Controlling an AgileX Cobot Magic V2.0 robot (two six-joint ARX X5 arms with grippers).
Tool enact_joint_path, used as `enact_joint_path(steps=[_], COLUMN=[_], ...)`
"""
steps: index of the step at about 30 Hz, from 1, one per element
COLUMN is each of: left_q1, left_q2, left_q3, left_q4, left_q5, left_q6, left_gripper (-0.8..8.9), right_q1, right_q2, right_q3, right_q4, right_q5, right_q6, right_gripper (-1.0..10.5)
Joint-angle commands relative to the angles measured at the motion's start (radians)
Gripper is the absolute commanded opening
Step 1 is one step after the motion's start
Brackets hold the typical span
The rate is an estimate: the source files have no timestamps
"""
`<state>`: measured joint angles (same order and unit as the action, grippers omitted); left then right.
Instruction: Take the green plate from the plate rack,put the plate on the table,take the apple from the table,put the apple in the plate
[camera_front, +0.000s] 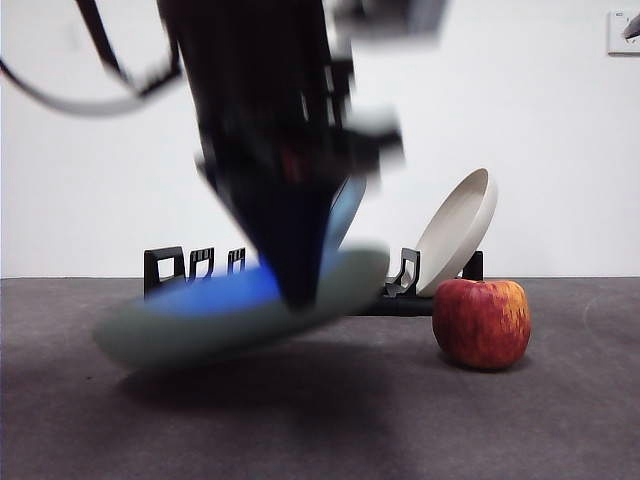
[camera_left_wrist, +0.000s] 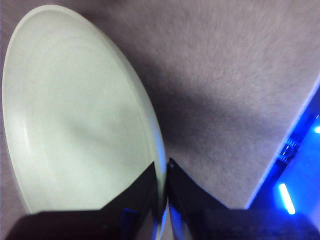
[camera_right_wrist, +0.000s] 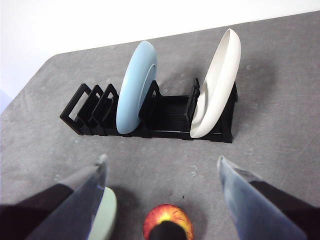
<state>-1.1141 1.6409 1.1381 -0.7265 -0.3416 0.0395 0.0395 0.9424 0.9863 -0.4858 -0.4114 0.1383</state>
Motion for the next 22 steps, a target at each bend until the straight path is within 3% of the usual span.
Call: enact_joint_path(steps=[1,8,9,13,14,18,22], left_q1=[0.003,0.011,0.011,0.016,0.021,0.039,0.057], left_q2=[0.084,0.215,0.216,0.199,0.189,0.125,-0.01], left_q3=[0.0,0.0,0.0,0.002,0.002,0.017,0.048], left_q4=[0.059,0.097,0.095,0.094,0.094,0.085,0.082], left_q5=[-0.028,-0.013,-0.013,-0.025,-0.025,-0.027,-0.023], left_q6=[0.052,0.077,0.077,0.069,0.064,0.04,0.027], left_gripper=[-0.09,0.12,0.44,3.86,4.1,4.09,4.09], right_q1=[0.001,0.001,0.001,0.003,0.005,0.029,0.059], right_q2=[0.0,0.0,0.0,0.0,0.0,0.008,0.033], right_q3=[0.004,0.004,0.004,0.004,0.004,0.005,0.013], right_q4=[0.005,0.005,0.005,0.004,0.004,0.005,0.003], right_q5=[0.002,-0.003,-0.003,-0.009,-0.009,-0.006,-0.002], right_q6=[0.003,0.003,0.002,0.002,0.002,-0.005,-0.021], right_gripper=[3.7,3.8,3.8,3.8,3.9,6.2,6.3])
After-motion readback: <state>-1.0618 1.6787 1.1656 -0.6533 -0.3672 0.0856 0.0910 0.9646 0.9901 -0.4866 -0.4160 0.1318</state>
